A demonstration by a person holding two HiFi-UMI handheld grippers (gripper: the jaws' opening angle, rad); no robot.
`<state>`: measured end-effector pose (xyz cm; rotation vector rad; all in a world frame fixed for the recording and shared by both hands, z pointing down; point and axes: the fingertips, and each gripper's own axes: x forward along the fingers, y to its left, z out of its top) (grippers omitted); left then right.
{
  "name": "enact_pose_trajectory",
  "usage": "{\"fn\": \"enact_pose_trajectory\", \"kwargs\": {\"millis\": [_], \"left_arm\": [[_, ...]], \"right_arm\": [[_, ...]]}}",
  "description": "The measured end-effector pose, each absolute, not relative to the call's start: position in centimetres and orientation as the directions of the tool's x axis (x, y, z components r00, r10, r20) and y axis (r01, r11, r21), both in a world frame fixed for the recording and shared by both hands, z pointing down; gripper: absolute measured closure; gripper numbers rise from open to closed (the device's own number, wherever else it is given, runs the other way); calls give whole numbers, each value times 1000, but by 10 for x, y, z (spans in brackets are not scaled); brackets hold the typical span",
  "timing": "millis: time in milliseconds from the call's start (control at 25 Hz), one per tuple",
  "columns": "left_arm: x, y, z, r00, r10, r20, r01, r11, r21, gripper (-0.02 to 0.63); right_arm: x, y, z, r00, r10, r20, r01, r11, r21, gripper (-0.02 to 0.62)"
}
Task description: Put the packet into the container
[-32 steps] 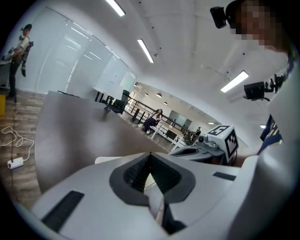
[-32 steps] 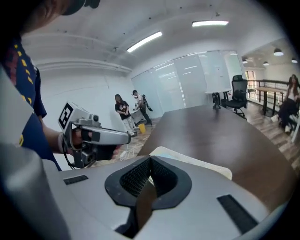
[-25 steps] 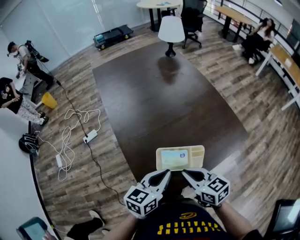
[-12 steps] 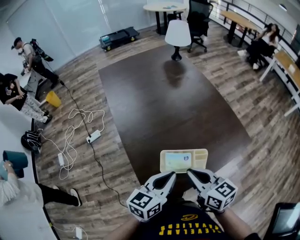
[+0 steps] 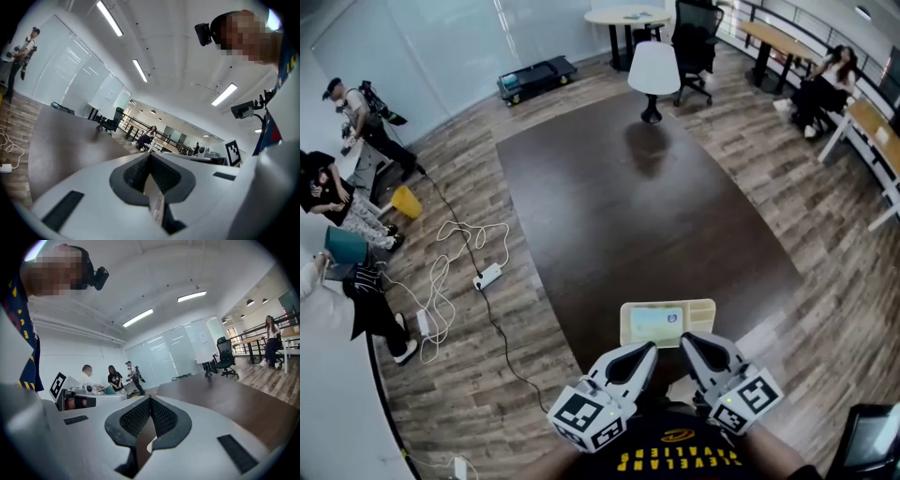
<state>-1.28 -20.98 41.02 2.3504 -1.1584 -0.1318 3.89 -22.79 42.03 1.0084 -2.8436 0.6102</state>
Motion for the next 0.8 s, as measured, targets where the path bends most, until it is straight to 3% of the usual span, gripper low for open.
{"fn": "enact_pose_trajectory", "kwargs": {"millis": [240, 800], "left_arm": [[-8, -210, 402, 629, -769, 114, -724, -525, 448, 606], [-1, -211, 405, 629, -767, 125, -725, -522, 449, 606]], "right_arm": [[39, -225, 404, -770, -627, 118, -629, 714, -308, 584], [43, -220, 405, -772, -625, 113, -629, 729, -269, 584]]}}
